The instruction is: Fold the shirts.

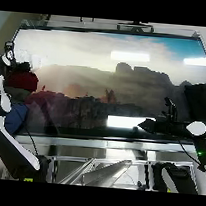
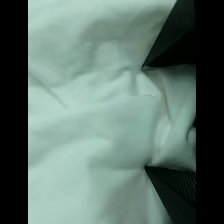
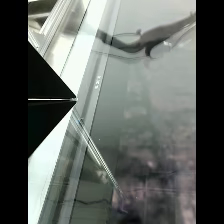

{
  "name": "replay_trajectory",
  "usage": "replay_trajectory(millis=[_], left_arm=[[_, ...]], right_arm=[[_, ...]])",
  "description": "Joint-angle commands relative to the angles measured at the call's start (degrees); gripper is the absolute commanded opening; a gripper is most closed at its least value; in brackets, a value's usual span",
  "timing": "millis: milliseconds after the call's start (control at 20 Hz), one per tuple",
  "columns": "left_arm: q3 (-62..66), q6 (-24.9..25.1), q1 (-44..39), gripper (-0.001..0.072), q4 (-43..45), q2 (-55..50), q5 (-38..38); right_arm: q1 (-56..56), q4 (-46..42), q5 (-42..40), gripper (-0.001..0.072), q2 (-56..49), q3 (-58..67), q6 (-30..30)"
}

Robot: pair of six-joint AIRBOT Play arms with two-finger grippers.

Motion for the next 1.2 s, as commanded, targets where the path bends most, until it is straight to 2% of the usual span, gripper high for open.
replay_trajectory(millis=[0, 50, 100, 200, 300, 400, 550, 650, 800, 950, 1150], left_arm=[[0.3, -5.5, -1.5, 0.0356, 7.9, -1.6, 4.3], [2.4, -6.8, -1.5, 0.0159, 7.0, -1.6, 2.1], [4.5, -6.8, -1.5, 0.0028, 4.7, -1.4, -0.5], [6.2, -6.8, -1.5, 0.0027, -2.8, 1.1, -2.0], [3.9, -6.1, -1.8, 0.0028, -13.6, 6.7, -0.3], [1.5, -2.6, -2.7, 0.0027, -26.5, 13.5, -1.3], [1.4, 3.5, -6.2, 0.0027, -47.2, 23.1, -13.2], [1.4, 3.9, -10.0, 0.0026, -54.2, 28.3, -22.2], [1.4, -0.7, -18.1, 0.0026, -54.5, 32.1, -33.5], [1.3, -5.2, -26.8, 0.0026, -53.4, 30.3, -37.0], [1.3, -9.7, -38.6, 0.0026, -39.2, 23.9, -39.0]], right_arm=[[0.0, 0.0, -0.3, 0.0017, 0.0, 0.0, 0.0], [0.0, 0.0, -0.3, 0.0016, 0.0, 0.0, 0.0], [0.0, 0.0, -0.3, 0.0016, 0.0, 0.0, -0.1], [0.0, 0.0, -0.3, 0.0016, 0.0, 0.0, -0.2], [0.0, 0.0, -0.3, 0.0016, 0.0, 0.0, -0.2], [0.0, 0.1, -1.0, 0.0016, 0.0, 0.0, -0.2], [0.0, 2.9, -1.6, 0.0016, 0.0, 0.0, -0.2], [0.0, 3.7, -1.3, 0.0016, 0.0, 0.0, -0.2], [0.0, 4.0, 0.9, 0.0016, 0.0, 0.0, -0.2], [0.0, 3.9, 0.8, 0.0017, 0.0, 0.0, -5.7], [-0.1, 3.8, -0.7, 0.0016, 0.0, 0.0, -6.2]])
